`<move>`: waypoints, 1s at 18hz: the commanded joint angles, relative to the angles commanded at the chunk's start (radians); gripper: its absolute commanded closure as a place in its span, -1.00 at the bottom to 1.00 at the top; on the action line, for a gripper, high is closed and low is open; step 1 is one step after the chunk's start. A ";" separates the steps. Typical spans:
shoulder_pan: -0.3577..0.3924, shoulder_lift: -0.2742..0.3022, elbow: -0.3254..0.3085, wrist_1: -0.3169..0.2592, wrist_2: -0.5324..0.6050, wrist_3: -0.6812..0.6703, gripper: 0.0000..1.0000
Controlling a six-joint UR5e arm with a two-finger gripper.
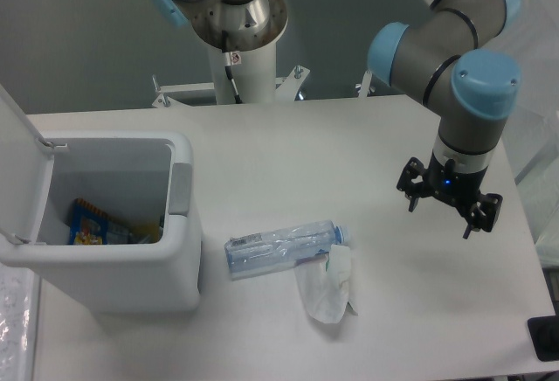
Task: Place the trash in the trash can
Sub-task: 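Move the gripper down toward the crumpled white tissue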
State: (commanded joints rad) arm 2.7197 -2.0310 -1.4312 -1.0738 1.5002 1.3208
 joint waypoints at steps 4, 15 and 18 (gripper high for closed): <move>-0.009 -0.008 0.009 0.000 0.003 -0.006 -1.00; -0.084 -0.021 -0.034 0.024 -0.006 -0.335 -1.00; -0.116 -0.038 -0.078 0.164 0.002 -0.409 -1.00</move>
State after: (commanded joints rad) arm 2.6033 -2.0693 -1.5094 -0.9099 1.5018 0.9115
